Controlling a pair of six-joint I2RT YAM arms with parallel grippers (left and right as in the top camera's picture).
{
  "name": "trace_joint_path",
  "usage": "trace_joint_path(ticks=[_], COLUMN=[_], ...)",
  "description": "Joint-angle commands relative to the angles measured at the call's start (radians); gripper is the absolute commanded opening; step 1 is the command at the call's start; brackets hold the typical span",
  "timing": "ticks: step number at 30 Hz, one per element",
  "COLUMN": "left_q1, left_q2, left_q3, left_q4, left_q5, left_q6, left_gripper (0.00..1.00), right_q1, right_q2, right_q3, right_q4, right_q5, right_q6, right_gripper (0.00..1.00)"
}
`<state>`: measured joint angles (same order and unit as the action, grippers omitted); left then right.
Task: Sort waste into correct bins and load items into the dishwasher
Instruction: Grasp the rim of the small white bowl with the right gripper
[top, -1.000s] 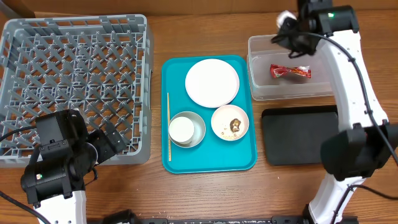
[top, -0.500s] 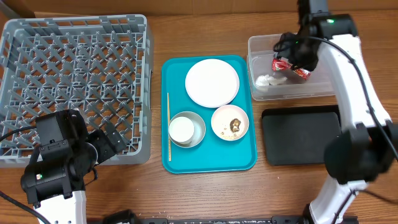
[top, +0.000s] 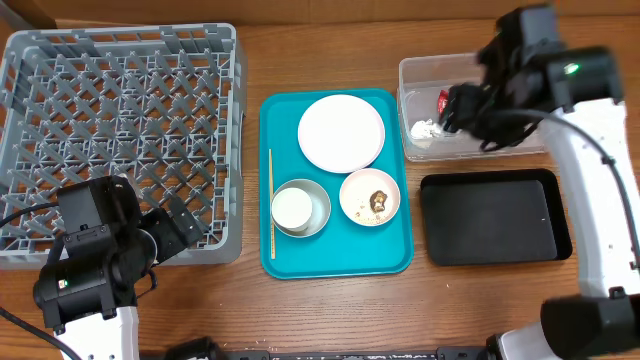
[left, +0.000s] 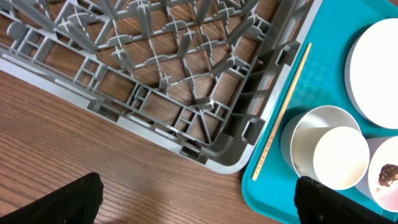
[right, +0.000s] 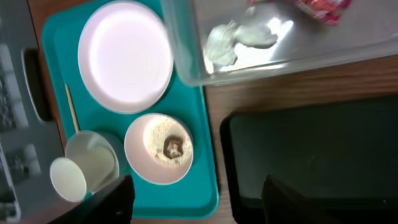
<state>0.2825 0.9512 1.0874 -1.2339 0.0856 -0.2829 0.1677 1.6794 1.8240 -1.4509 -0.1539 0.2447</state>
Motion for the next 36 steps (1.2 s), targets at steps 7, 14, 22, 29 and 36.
trace_joint_path(ticks=[7, 14, 22, 29, 36], left_q1=[0.005, 0.005, 0.005, 0.005, 0.005], left_q2=[-0.002, -0.002, -0.002, -0.002, -0.002], left_q3=[0.021, 0.021, 0.021, 0.021, 0.020], left_q4=[0.002, 0.000, -0.002, -0.004, -0.005], left_q5=[0.008, 0.009, 0.008, 0.008, 0.009], left_q6=[-0.009, -0.010, -0.009, -0.009, -0.009], left_gripper=[1.00, 1.00, 1.00, 1.00, 1.00], right_q1=[0.199, 0.347, 0.452, 0.488, 0.491], right_q2=[-0.414, -0.378, -0.141, 0.009, 0.115], right_q3=[-0.480, -0.708, -0.735, -0.735, -0.735], right_q4=[0.388, 0.595, 0.702, 0.791, 0.808], right_q5=[-0.024, -0.024, -0.023, -0.023, -0.035], right_q6=[-0.097, -0.123, -0.122, -0.113, -0.088], right_gripper=[0.84, 0.84, 0.75, 0.63, 0.45])
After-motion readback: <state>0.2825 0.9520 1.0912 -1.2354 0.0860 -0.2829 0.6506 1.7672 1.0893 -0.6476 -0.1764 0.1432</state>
